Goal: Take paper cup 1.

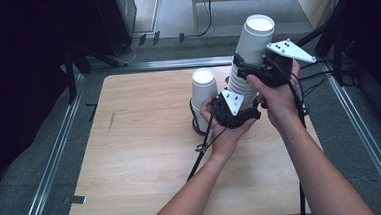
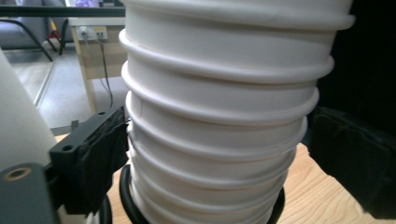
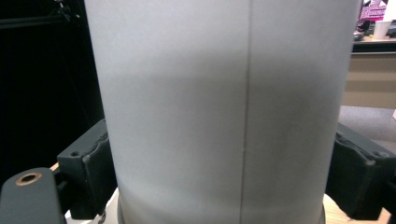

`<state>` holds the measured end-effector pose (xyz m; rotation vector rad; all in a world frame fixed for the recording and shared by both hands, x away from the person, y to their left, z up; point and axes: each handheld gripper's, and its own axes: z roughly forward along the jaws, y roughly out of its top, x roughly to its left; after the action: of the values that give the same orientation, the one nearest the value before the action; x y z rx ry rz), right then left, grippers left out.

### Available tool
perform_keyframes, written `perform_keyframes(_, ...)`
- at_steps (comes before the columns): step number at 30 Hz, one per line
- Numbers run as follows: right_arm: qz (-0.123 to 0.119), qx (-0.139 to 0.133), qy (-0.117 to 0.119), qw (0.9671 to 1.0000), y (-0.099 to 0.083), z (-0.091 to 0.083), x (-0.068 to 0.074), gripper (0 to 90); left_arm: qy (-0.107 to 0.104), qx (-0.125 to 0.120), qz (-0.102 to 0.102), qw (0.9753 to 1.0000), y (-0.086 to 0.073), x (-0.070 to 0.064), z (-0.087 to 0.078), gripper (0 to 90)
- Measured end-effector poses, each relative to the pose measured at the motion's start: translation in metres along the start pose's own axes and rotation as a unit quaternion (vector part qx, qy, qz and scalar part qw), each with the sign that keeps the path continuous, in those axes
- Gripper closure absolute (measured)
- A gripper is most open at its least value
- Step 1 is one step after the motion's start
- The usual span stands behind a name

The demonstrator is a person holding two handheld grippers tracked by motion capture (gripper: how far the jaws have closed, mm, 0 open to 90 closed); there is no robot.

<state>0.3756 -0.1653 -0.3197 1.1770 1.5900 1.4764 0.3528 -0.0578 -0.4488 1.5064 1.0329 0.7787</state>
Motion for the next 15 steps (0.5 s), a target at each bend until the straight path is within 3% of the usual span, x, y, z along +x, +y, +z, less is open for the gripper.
perform_keyframes(15, -0.009, -0.019, -0.007, 0.9997, 0.012, -0.002, 0.003, 10.8, -0.004, 0.004, -0.003, 1.0000, 0.001, 0.001, -0.001, 6.7)
